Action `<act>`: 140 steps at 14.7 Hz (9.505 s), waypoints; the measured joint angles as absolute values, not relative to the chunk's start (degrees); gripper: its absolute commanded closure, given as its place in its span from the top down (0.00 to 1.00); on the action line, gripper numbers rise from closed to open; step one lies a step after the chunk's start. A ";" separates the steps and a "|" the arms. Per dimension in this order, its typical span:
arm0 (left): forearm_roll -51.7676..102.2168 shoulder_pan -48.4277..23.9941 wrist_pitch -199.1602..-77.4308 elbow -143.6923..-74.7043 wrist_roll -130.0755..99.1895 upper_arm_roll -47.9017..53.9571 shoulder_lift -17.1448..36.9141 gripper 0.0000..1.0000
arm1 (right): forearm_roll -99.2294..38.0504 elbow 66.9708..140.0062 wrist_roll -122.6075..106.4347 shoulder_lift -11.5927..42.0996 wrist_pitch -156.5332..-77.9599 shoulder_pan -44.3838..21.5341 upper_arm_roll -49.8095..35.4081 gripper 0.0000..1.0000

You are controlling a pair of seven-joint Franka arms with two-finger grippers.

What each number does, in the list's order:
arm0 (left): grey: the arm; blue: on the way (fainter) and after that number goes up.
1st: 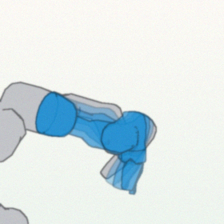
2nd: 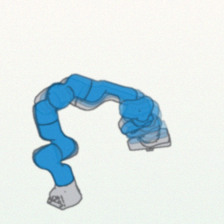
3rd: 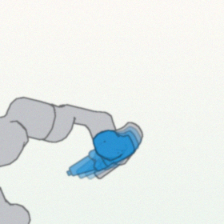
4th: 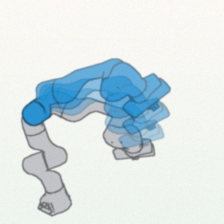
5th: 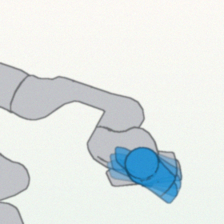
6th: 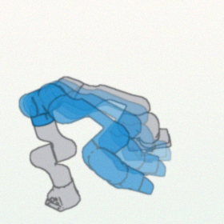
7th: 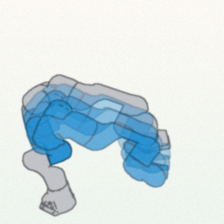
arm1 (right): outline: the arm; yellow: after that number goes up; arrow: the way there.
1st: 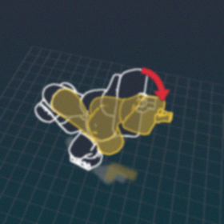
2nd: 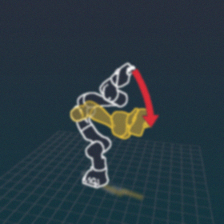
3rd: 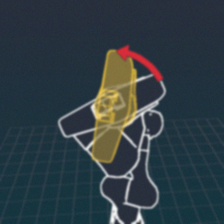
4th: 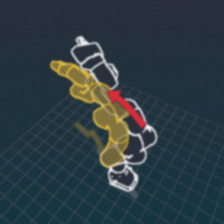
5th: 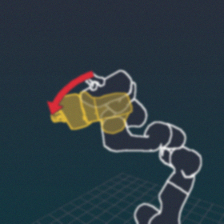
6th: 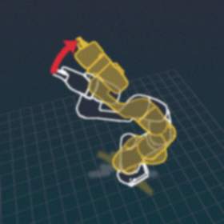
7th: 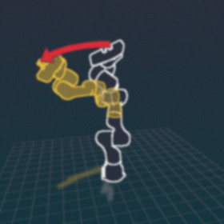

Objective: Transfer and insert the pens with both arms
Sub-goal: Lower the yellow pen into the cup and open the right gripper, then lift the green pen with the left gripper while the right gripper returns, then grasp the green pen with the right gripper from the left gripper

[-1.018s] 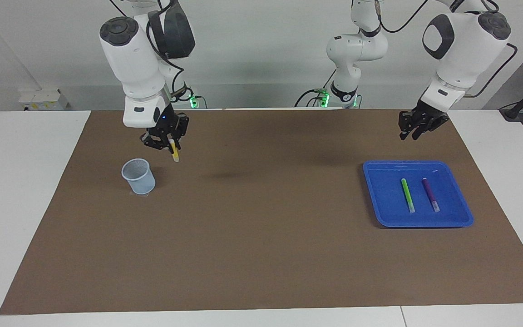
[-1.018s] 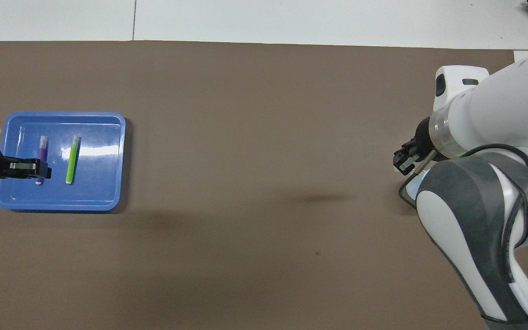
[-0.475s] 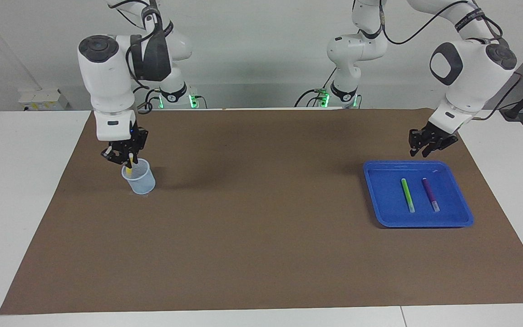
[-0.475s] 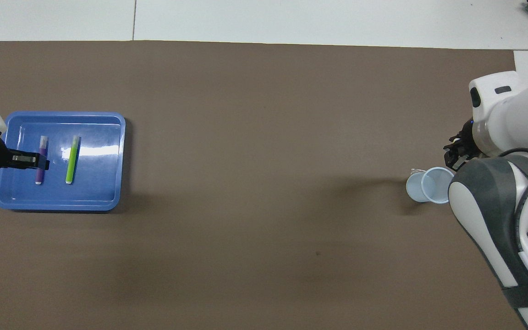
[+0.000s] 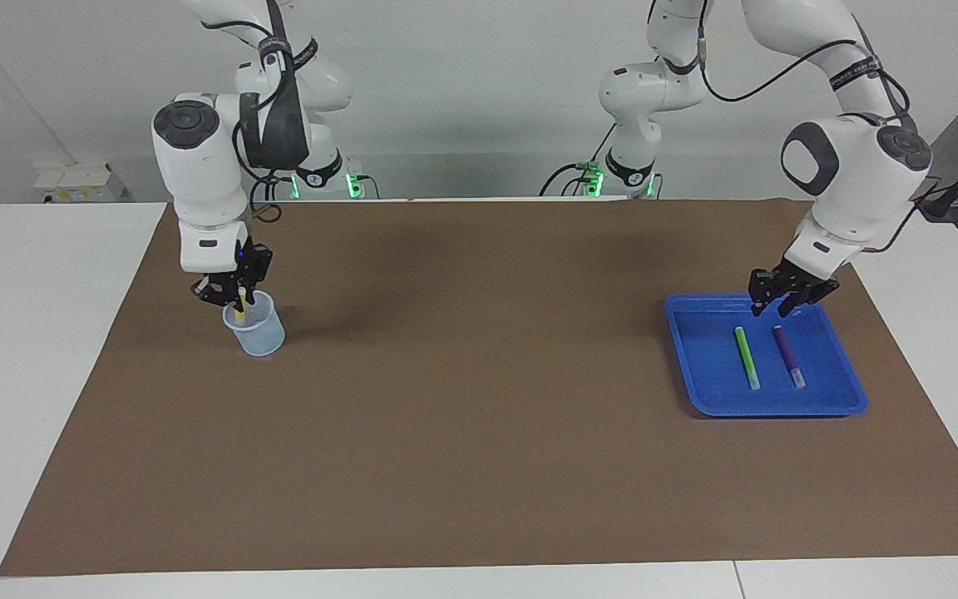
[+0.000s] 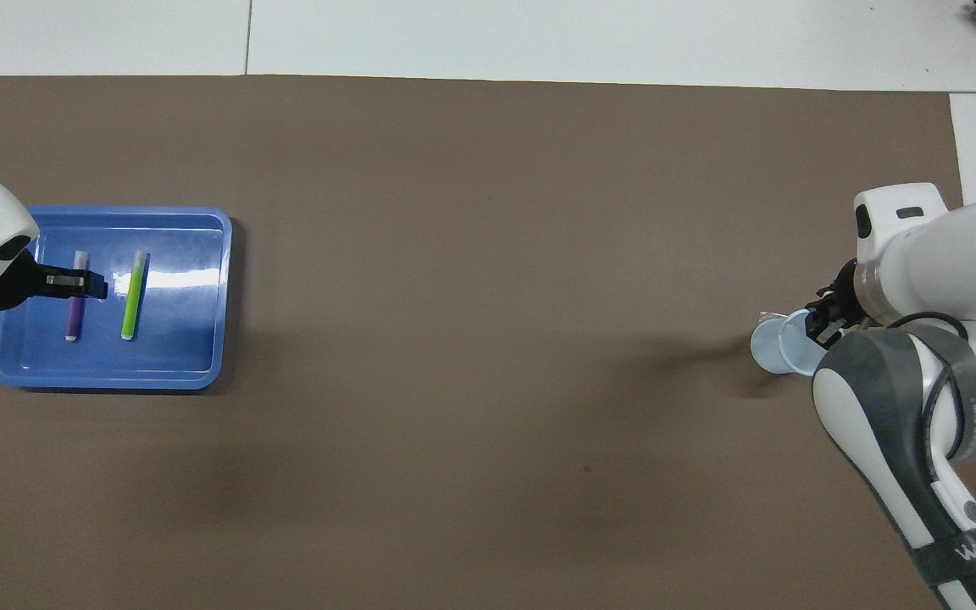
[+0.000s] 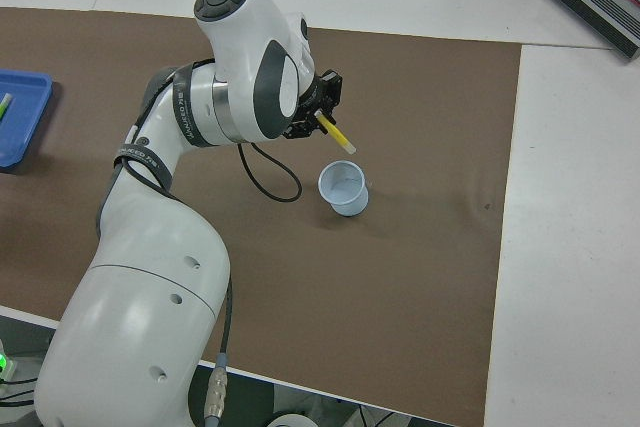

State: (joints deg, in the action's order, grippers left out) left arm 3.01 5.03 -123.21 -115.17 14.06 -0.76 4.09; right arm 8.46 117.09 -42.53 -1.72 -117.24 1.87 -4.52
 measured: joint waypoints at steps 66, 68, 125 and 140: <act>30.50 1.91 -103.38 -104.11 -67.92 4.52 2.99 0.00 | -43.61 113.73 47.97 0.75 -157.94 -37.67 -5.58 0.77; 34.07 1.98 -102.25 -105.09 -70.40 4.31 2.06 0.00 | -43.62 110.01 49.13 2.96 -157.94 -37.67 -5.44 0.77; 40.49 0.02 -97.09 -108.64 -74.02 4.23 -2.40 0.00 | -41.21 99.20 43.64 14.18 -160.44 -43.27 -4.85 0.00; 40.54 0.12 -97.10 -108.62 -74.00 4.07 -3.75 0.24 | -41.21 99.62 41.81 14.13 -160.40 -42.98 -4.81 0.00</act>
State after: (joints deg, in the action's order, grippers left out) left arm 40.54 0.12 -97.10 -108.62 -74.00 4.07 -3.75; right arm -41.21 99.62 41.81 14.13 -160.40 -42.98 -4.81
